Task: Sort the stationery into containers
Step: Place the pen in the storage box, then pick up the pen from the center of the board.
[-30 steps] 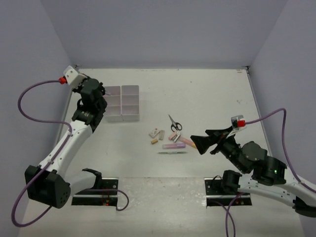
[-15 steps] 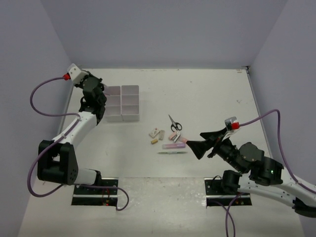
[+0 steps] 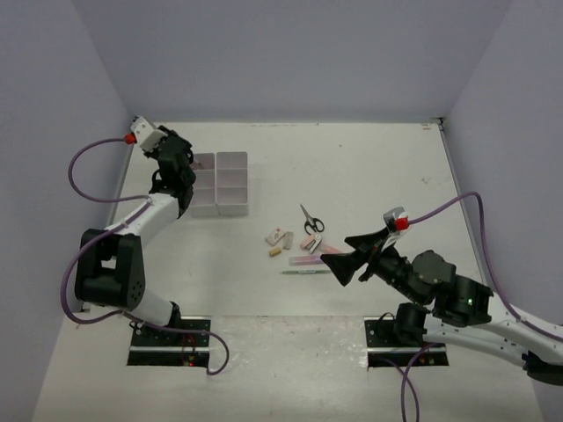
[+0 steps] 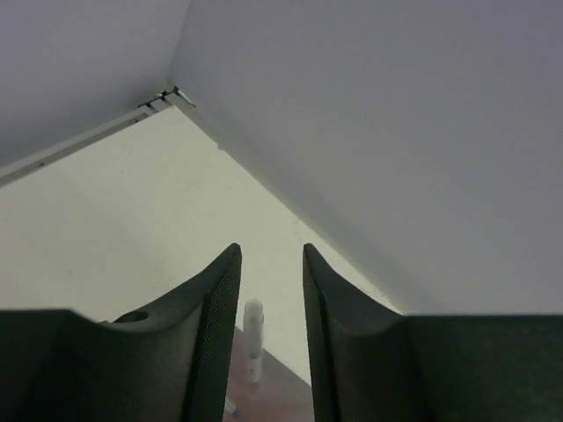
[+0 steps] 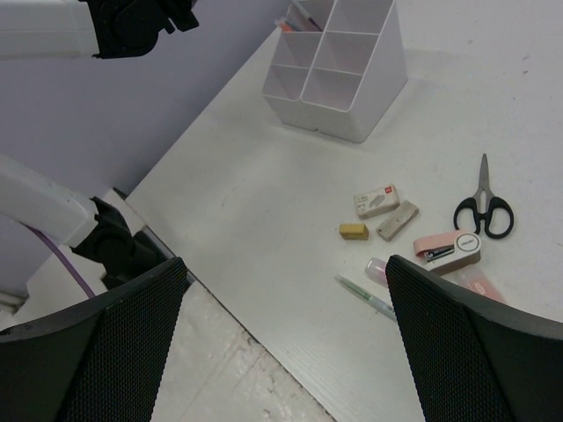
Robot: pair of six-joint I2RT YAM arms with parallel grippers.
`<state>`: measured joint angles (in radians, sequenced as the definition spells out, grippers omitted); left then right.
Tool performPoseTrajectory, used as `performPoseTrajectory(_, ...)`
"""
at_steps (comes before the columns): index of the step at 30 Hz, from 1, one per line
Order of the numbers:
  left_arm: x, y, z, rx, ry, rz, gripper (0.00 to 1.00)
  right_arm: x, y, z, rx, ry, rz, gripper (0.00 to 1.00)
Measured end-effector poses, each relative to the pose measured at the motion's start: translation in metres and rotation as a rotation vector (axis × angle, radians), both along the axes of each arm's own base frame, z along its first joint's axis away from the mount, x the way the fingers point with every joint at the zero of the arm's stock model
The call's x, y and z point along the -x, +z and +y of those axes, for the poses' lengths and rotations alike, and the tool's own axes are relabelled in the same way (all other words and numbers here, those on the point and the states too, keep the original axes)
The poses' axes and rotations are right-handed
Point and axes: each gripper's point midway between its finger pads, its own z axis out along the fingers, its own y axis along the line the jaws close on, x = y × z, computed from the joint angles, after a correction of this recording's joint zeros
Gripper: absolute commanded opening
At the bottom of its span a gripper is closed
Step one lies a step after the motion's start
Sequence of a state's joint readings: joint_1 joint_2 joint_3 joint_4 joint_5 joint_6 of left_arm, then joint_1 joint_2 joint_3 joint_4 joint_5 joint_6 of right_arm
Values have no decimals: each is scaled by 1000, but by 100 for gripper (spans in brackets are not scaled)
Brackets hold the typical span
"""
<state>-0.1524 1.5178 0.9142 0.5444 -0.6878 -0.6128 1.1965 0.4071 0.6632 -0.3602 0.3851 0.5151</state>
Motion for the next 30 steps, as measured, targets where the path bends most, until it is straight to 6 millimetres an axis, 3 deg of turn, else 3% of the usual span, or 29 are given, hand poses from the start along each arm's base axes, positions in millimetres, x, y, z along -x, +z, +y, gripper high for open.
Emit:
performPoseTrajectory(2,-3,-7,-4,12,-16,15,85,-2,-5,4,22,-1,8,99)
performPoseTrajectory(4,-8,-14,-8,26,-35,38,94,-6,-12,8,66,-14,21,99)
performPoseTrajectory(8,-8,-21,-14,75,-54,94,100,-23,-23,26,220,-49,47,99)
performPoseTrajectory(11,2,-11,-16,128,-50,123,100,-46,-29,38,317,-80,73,98)
performPoseTrajectory(13,17,11,-17,164,-55,129,100,-67,-42,37,392,-109,109,97)
performPoseTrajectory(16,45,60,-22,190,-119,78,100,-91,-64,38,522,-115,162,89)
performPoseTrajectory(18,77,100,-28,178,-200,12,100,-93,-82,43,624,-65,190,83)
performPoseTrajectory(20,112,126,-36,132,-295,-55,100,-91,-104,47,737,2,224,75)
performPoseTrajectory(24,157,108,-48,67,-422,-29,100,-76,-141,45,904,148,297,60)
performPoseTrajectory(27,172,63,-65,34,-543,114,100,-61,-164,44,997,261,354,47)
performPoseTrajectory(30,185,26,-79,-1,-650,269,100,-48,-186,45,1089,351,412,43)
